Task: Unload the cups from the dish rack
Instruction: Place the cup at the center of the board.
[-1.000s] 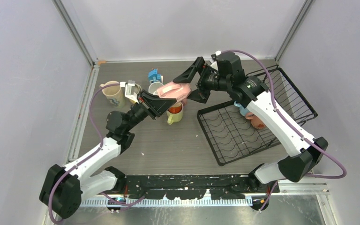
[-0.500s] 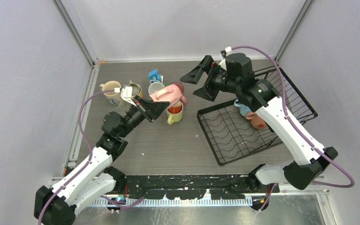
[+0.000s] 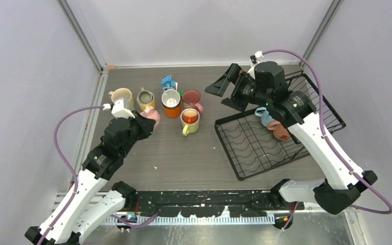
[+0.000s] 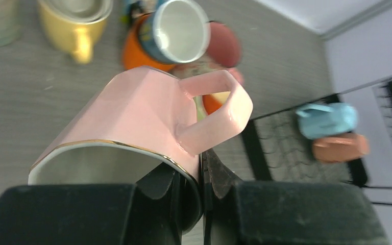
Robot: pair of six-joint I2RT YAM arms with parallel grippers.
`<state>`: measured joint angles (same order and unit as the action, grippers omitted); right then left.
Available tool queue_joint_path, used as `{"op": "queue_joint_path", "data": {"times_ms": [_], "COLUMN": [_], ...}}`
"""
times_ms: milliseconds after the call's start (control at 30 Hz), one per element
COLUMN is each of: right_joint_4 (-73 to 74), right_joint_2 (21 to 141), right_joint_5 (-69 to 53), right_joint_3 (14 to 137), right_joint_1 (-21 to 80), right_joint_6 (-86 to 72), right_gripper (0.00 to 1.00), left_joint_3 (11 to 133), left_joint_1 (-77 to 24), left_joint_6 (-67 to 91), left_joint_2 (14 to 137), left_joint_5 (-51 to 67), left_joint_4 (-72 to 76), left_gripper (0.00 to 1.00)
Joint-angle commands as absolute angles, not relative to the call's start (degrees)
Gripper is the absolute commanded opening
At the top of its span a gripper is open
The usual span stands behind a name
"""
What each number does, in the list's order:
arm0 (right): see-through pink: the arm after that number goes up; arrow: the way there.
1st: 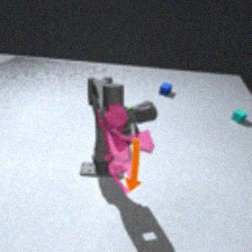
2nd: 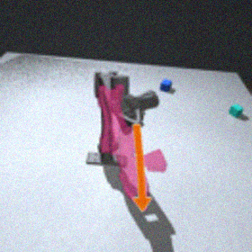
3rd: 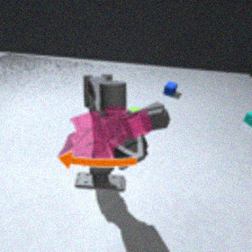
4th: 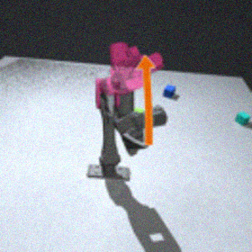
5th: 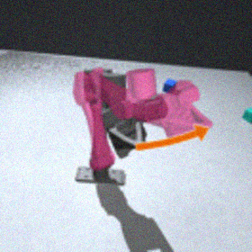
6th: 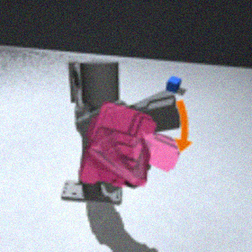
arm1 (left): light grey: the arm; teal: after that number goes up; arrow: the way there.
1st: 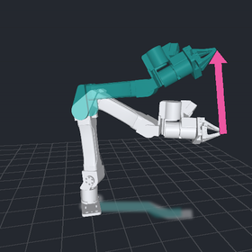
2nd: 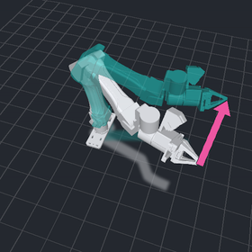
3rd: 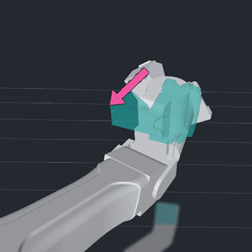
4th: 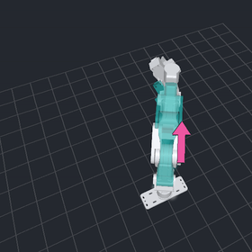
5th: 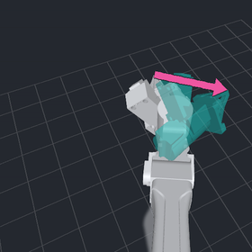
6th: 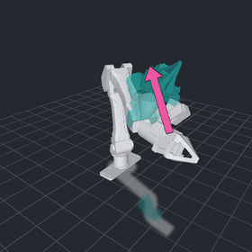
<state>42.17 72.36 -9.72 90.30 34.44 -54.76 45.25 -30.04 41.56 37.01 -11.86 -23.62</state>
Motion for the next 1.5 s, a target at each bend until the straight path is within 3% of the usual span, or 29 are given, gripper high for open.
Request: {"op": "queue_joint_path", "data": {"times_ms": [0, 233, 833, 1467], "right_joint_4": [41.5, 41.4, 43.6, 43.7], "right_joint_2": [70.5, 68.9, 65.3, 63.5], "right_joint_5": [-7.7, -7.4, -6.0, -5.3], "right_joint_3": [90.8, 89.1, 87.1, 85.0], "right_joint_1": [34.6, 34.6, 34.7, 34.7], "right_joint_6": [-52.1, -52.0, -51.9, -52.1], "right_gripper": [1.0, 1.0, 1.0, 1.0], "left_joint_3": [53.1, 57.5, 59.9, 65.5], "left_joint_1": [-30.2, -28.9, -9.6, -8.5], "left_joint_6": [42.6, 40.8, 33.9, 32.3], "left_joint_2": [41.4, 50.6, 71.1, 82.3], "left_joint_5": [-24.7, -27.2, -11.4, -11.2], "left_joint_4": [-39.1, -45.9, -37.6, -36.8], "left_gripper": [0.0, 0.0, 0.0, 0.0]}}
